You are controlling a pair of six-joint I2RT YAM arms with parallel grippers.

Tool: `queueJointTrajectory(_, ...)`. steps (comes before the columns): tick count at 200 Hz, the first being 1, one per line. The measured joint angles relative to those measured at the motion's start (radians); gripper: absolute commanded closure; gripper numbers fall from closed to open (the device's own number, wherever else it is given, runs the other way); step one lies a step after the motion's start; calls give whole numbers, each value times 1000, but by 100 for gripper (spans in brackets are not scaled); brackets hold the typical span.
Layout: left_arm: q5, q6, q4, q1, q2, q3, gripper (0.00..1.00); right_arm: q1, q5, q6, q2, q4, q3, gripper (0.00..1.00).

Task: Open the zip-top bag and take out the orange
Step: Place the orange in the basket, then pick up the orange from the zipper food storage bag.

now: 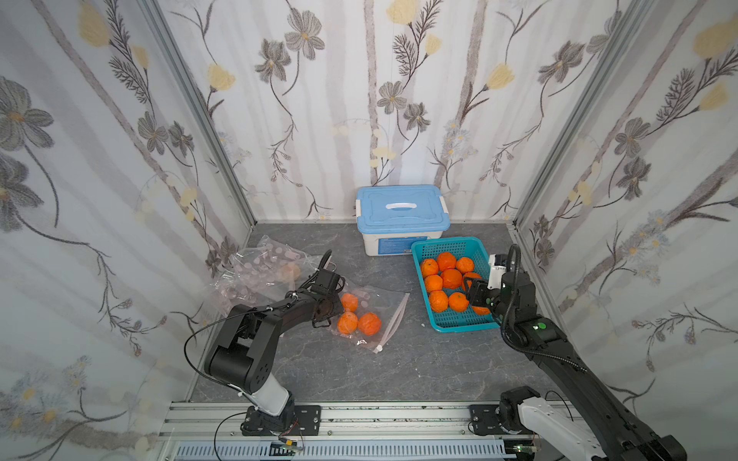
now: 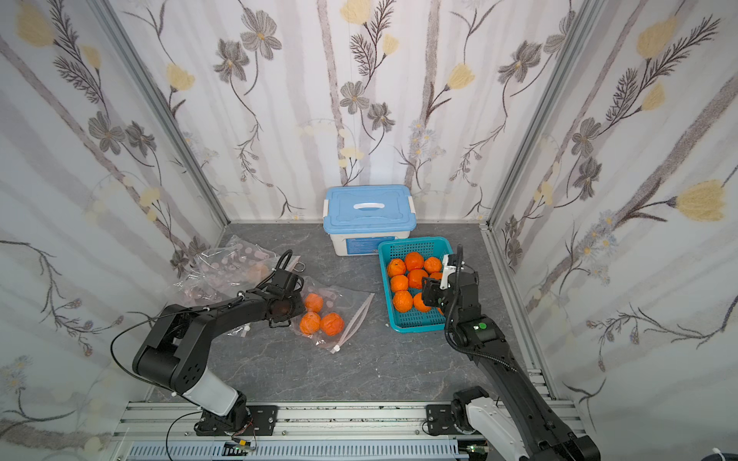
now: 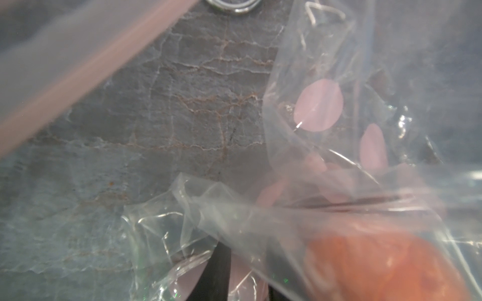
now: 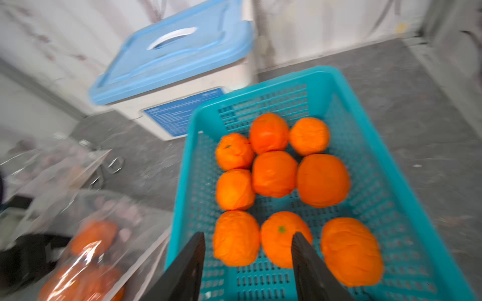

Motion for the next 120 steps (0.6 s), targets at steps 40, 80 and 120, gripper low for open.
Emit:
queueJointTrajectory(40, 2, 0, -3, 0, 0, 2, 74, 263, -120, -31, 34, 160, -72, 75)
queueJointTrajectory(80, 6, 0, -3, 0, -1, 0, 74, 477, -153, -77, 229, 234, -18, 83)
queueJointTrajectory(120, 9, 0, -3, 0, -1, 0, 74, 516, -153, -110, 406, 264, 74, 88)
